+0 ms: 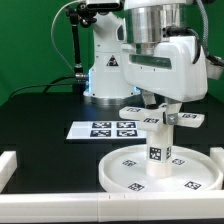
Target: Assemble round table
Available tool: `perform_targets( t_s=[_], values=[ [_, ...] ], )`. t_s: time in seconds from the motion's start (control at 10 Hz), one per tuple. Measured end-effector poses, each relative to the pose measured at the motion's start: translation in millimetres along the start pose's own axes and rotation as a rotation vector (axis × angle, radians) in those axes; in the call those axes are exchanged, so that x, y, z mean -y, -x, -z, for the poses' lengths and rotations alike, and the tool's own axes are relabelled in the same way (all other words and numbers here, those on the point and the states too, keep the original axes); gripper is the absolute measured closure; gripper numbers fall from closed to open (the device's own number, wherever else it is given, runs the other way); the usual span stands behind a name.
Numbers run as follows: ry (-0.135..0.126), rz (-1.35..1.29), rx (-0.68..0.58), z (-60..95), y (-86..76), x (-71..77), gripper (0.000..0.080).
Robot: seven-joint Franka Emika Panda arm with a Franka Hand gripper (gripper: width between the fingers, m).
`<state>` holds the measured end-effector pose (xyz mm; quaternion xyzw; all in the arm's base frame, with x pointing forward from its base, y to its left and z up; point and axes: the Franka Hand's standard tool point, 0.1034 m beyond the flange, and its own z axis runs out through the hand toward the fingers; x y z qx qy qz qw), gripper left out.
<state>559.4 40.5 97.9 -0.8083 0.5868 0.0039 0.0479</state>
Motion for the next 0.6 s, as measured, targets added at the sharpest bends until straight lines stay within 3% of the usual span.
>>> perform_targets(
  t_s=[0.4, 0.6],
  values=[
    [-0.016, 0.036, 0.02, 32.9, -2.0, 3.9, 0.0151],
    [-0.014, 0.044, 0.019, 28.6, -1.2, 3.7, 0.0151]
  ],
)
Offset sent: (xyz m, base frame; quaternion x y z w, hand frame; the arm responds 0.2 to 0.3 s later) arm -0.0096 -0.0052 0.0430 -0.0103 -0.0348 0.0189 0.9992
